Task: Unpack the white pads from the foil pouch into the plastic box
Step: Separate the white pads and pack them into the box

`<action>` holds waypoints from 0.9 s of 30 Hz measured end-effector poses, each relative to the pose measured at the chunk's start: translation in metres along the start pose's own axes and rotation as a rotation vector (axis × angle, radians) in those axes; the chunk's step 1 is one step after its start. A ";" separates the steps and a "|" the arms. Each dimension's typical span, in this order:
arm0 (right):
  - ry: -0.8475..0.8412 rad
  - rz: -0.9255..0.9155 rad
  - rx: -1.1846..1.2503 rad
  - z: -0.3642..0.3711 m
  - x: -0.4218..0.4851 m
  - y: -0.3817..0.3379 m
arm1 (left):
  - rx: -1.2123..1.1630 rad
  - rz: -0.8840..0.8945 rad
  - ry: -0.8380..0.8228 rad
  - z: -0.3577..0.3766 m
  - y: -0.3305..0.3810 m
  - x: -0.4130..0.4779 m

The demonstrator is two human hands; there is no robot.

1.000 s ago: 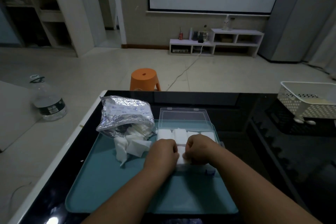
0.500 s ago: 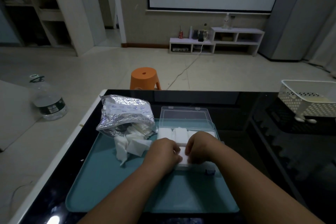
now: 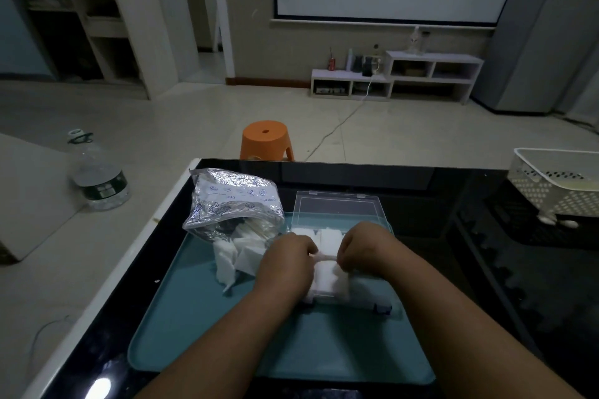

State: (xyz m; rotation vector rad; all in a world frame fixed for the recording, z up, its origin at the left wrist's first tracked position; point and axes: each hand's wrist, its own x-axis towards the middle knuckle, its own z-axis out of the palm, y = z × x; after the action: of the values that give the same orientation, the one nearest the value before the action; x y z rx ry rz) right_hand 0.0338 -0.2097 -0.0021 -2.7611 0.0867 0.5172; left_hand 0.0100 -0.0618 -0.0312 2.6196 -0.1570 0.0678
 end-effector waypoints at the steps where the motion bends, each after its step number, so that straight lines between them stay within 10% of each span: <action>1: 0.005 -0.002 0.022 -0.001 -0.001 -0.003 | -0.015 -0.014 0.024 -0.004 -0.003 0.000; 27: 0.241 -0.305 0.191 0.050 0.002 -0.095 | 0.226 -0.062 -0.145 -0.086 -0.098 -0.010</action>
State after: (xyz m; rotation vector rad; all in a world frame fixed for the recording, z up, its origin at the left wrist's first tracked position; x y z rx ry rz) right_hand 0.0297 -0.1033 -0.0170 -2.5702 -0.2152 0.0896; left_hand 0.0110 0.0662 -0.0051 2.8528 -0.1250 -0.1345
